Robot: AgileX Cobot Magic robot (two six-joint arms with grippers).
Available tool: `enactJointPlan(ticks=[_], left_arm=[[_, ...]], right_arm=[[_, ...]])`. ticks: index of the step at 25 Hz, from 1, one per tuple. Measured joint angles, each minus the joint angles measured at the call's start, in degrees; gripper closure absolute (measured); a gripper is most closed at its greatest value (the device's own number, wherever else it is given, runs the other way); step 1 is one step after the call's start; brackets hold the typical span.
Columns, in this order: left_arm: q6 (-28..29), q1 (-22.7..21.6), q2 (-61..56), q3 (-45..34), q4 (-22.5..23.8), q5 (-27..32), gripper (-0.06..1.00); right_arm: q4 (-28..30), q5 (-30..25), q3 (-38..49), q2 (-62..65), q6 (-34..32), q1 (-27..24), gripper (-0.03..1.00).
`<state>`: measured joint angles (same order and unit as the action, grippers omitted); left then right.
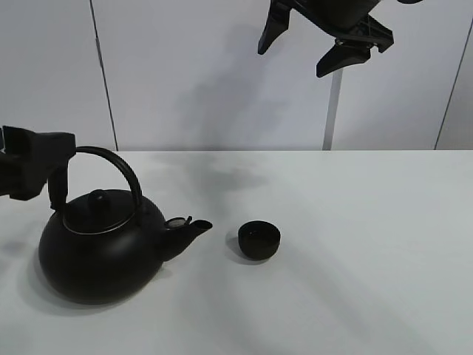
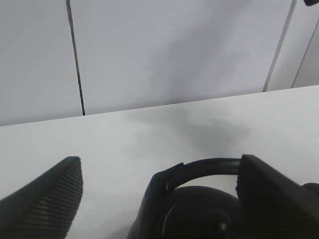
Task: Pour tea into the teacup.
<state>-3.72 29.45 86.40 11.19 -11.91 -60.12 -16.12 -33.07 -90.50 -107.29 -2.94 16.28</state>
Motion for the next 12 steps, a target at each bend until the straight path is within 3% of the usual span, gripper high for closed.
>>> enactJointPlan(ticks=[4, 7, 12], left_arm=[[0.18, 0.0, -6.53, 0.0, 0.0, 7.37, 0.33], [0.18, 0.0, -11.65, 1.23, 0.0, 16.7, 0.33], [0.12, 0.0, -18.32, 12.56, 0.0, 46.23, 0.33]], right_arm=[[0.0, 0.0, 0.0, 0.0, 0.0, 0.0, 0.36], [0.0, 0.0, 0.0, 0.0, 0.0, 0.0, 0.36], [0.0, 0.02, 0.0, 0.0, 0.0, 0.0, 0.36]])
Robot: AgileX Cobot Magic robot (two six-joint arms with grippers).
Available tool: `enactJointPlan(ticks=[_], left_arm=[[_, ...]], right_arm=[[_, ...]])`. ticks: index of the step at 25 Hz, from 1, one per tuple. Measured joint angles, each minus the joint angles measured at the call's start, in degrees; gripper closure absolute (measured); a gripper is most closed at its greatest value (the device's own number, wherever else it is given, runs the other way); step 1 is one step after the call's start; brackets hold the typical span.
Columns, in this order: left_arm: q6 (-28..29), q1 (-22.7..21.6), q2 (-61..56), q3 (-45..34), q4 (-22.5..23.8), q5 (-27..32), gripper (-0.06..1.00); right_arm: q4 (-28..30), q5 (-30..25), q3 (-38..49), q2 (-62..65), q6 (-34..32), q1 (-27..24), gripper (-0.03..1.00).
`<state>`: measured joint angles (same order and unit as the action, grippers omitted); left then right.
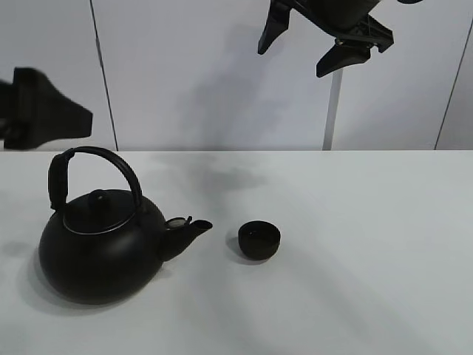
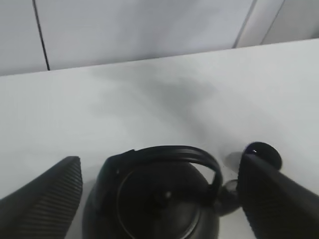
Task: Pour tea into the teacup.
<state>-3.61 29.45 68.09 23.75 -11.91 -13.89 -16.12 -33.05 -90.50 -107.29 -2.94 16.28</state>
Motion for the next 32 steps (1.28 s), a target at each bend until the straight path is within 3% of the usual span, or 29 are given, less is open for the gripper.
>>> enactJointPlan(ticks=[5, 8, 12, 17, 20, 27, 32], left_arm=[[0.44, 0.0, 0.8, 20.76, 0.23, 36.75, 0.29], [0.44, 0.0, 4.55, 32.02, 0.4, 51.3, 0.26], [4.28, 0.0, 11.48, 45.23, 0.47, 64.59, 0.25], [9.17, -0.85, 19.83, 58.28, 0.39, 74.31, 0.25], [10.42, -4.21, 23.56, 62.24, -1.54, 77.24, 0.25], [5.95, -14.96, 25.76, 63.05, -12.49, 78.18, 0.25], [3.08, -15.78, 25.76, 63.05, -15.16, 78.12, 0.25]], right_arm=[[0.0, 0.0, 0.0, 0.0, 0.0, 0.0, 0.36], [0.0, 0.0, 0.0, 0.0, 0.0, 0.0, 0.36], [-2.78, -0.3, 0.0, 0.0, -0.26, 0.0, 0.36], [-6.47, -9.11, 0.0, 0.0, -0.32, 0.0, 0.36], [-7.65, -15.5, 0.0, 0.0, -0.43, 0.0, 0.36], [-9.5, -23.18, 0.0, 0.0, -0.43, 0.0, 0.36], [-10.78, -24.01, 0.0, 0.0, -0.43, 0.0, 0.36]])
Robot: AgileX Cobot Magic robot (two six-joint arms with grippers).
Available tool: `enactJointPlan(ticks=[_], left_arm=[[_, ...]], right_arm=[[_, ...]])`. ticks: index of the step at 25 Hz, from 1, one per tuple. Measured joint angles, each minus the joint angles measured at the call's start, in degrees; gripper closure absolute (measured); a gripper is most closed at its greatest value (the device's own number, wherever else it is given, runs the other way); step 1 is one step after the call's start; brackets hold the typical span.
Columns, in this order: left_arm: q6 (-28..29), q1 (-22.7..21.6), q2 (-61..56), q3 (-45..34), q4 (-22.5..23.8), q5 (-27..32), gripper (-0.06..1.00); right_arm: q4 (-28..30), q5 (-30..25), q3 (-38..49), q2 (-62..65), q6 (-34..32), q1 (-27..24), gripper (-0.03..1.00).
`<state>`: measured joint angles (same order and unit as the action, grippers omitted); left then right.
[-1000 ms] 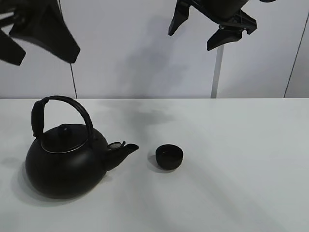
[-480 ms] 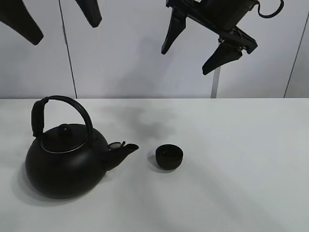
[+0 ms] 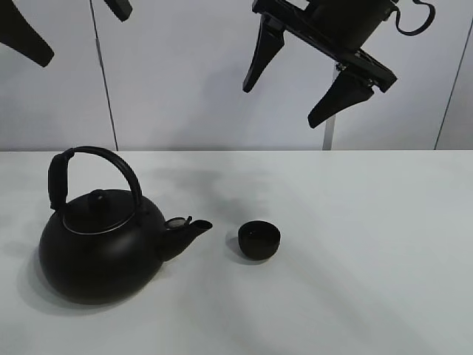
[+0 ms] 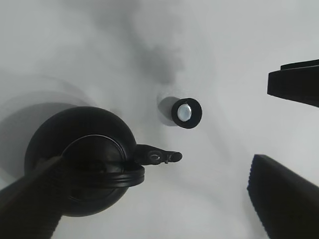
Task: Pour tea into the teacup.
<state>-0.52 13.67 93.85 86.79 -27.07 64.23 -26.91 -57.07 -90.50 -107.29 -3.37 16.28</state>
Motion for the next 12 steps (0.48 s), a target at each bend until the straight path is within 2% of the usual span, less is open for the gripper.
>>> enactJointPlan(ticks=[9, 12], left_arm=[[2.71, 0.0, 2.16, -1.38, -0.06, 1.53, 0.25], [2.83, 0.0, 3.02, -1.96, -1.48, 1.26, 0.25]], right_arm=[[-0.05, -0.11, 0.0, 0.0, 0.0, 0.0, 0.36], [-0.05, -0.11, 0.0, 0.0, 0.0, 0.0, 0.36]])
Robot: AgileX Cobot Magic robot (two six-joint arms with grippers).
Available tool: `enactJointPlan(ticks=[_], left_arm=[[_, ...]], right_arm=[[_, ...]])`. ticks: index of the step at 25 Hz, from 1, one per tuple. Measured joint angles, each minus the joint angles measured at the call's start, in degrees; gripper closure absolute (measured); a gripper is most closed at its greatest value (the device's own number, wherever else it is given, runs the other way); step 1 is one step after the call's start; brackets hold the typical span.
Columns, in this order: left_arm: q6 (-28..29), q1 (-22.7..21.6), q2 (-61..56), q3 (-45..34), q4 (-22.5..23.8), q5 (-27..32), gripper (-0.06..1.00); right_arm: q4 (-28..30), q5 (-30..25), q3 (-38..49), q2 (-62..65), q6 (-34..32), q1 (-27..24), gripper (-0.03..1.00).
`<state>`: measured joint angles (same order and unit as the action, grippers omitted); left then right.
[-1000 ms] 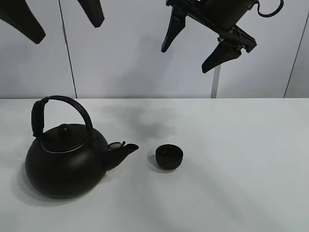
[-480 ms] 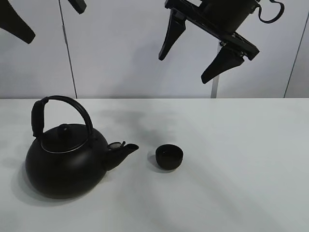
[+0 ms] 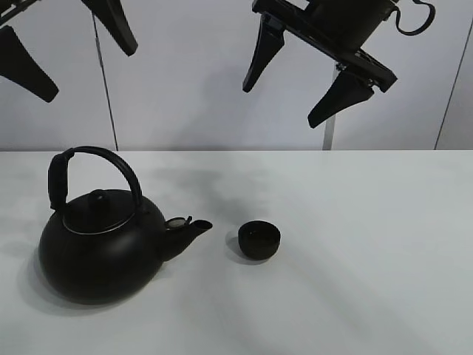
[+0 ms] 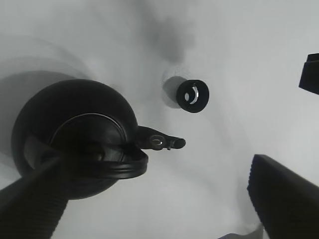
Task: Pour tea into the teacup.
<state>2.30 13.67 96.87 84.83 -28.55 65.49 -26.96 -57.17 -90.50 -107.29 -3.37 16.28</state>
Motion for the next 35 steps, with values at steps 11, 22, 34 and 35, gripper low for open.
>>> enactJointPlan(ticks=[11, 22, 34, 35], left_arm=[[1.5, 6.29, 2.34, -0.64, 2.78, -0.42, 0.25], [2.04, 6.29, 2.34, -0.7, 5.23, -2.91, 0.25], [1.98, 6.29, 2.34, -0.7, 5.28, -3.82, 0.25], [1.98, 6.29, 2.34, -0.7, 5.28, -3.82, 0.25]], right_arm=[[-0.05, -0.05, 0.0, 0.0, -0.16, 0.0, 0.36], [0.44, 0.07, 0.0, 0.0, -0.29, 0.0, 0.36], [0.76, 0.07, 0.0, 0.0, -1.09, 0.0, 0.36], [0.76, 0.07, 0.0, 0.0, -1.13, 0.0, 0.36]])
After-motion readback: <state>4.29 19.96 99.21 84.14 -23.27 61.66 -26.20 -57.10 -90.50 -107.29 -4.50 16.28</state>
